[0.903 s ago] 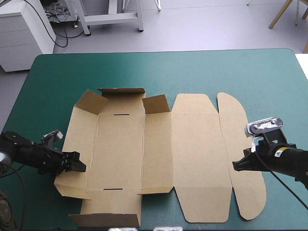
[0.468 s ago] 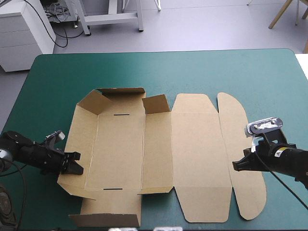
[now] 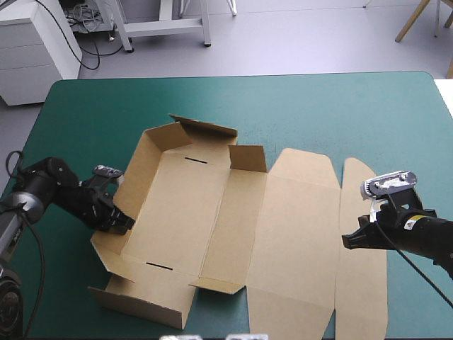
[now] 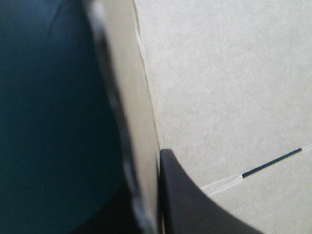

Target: Fold the box

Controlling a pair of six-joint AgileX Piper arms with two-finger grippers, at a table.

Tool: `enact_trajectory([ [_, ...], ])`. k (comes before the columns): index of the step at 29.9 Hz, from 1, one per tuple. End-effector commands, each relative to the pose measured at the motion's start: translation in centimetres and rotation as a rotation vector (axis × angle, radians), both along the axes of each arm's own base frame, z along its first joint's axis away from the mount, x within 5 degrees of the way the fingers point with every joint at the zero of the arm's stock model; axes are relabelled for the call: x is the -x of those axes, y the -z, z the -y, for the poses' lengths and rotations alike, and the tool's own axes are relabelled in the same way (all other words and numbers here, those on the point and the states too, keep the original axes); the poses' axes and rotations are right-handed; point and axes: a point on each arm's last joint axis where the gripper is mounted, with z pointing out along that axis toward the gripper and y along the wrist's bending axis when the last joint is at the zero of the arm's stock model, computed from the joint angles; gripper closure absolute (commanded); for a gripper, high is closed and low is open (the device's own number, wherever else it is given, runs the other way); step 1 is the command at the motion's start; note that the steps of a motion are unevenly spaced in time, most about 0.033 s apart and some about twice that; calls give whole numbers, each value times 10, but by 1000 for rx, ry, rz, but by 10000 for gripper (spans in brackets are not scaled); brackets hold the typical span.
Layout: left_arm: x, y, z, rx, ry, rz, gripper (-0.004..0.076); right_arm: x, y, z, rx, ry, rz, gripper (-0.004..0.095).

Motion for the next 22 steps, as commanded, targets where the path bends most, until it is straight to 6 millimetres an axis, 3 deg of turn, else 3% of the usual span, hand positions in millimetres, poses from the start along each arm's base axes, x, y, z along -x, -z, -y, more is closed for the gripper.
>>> enact_trajectory([
  [1,-14,-44,34,-81,158,187,734,-3,-20,1,-14,15,111,927],
  [7,-33,-102,80,-165,311,523,734,-2,-45,1,-19,15,191,927],
  [13,-31,-144,115,-291,476,775,734,0,-69,1,-22,16,272,927],
  [22,-15,-160,166,-479,820,1073,734,0,-82,1,-35,28,329,927],
])
